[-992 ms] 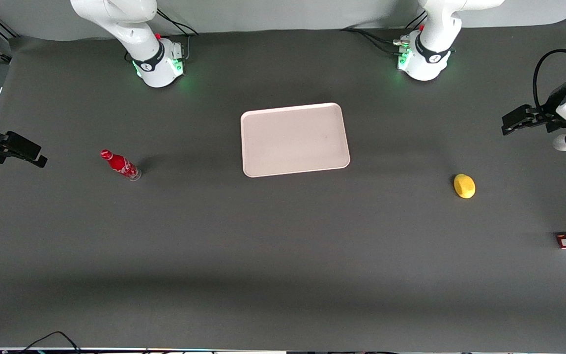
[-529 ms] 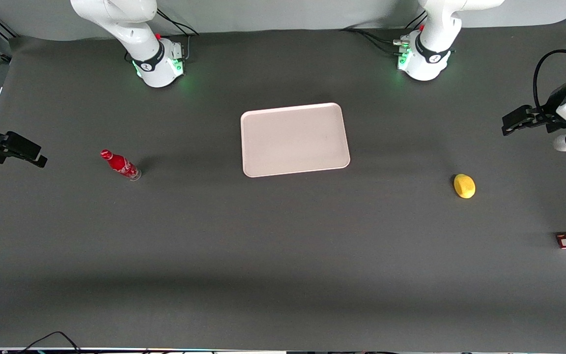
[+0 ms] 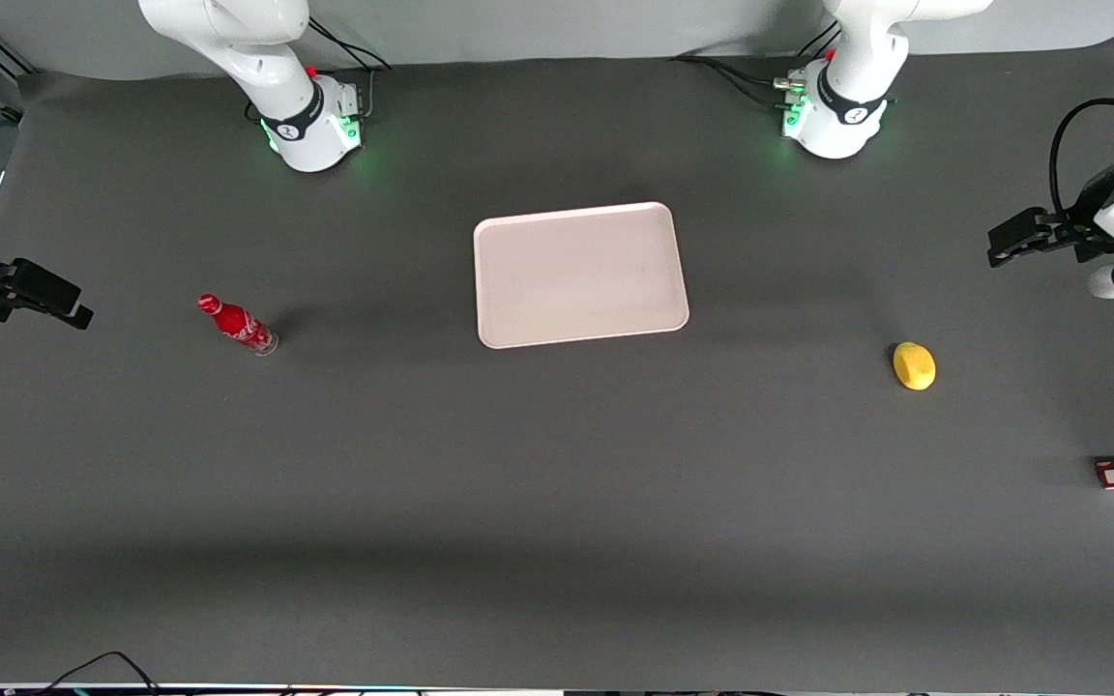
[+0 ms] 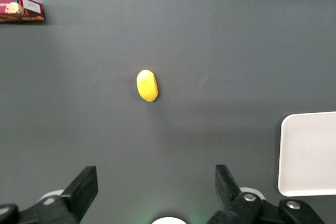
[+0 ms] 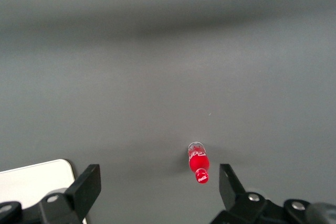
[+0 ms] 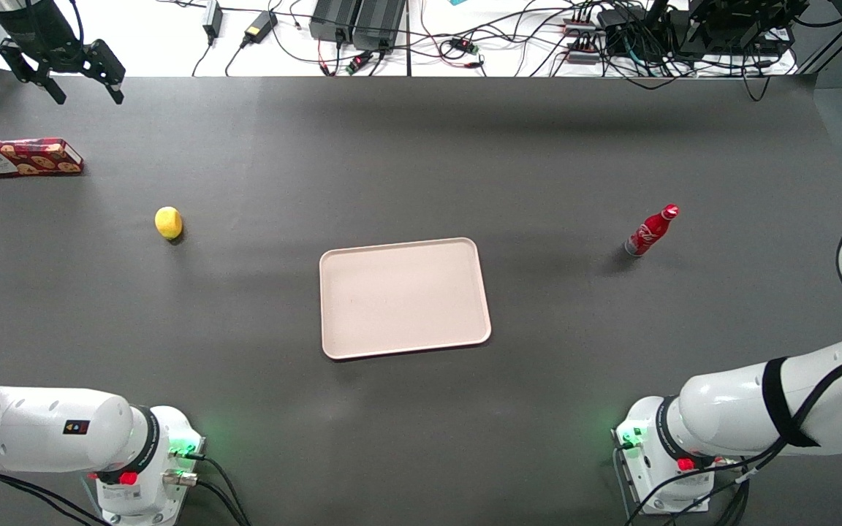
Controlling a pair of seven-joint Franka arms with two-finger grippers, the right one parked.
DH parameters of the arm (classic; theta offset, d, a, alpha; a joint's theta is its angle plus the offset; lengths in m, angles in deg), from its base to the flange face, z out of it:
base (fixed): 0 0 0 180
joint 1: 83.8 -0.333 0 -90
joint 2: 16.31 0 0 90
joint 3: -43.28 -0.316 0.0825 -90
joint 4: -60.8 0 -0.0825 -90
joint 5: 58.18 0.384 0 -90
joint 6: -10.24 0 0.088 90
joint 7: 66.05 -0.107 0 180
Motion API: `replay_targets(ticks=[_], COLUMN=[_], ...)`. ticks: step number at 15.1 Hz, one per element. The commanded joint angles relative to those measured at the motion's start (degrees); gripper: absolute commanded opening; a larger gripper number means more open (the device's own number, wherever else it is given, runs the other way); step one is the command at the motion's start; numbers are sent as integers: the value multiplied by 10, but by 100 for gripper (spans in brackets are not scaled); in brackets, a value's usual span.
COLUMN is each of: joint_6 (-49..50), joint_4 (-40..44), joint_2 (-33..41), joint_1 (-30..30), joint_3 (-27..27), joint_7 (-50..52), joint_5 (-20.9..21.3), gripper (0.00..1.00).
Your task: Place red cookie box on tray
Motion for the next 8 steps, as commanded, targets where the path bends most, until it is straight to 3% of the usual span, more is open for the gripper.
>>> replay_targets(ticks=[1, 8], joint_6=[3, -6], joint_4=[18, 23], joint_2=[-7, -24], joint_1=[1, -1], joint_3=[-12, -83], joint_7=[-62, -362], joint_5=[4, 7], gripper=[100, 100])
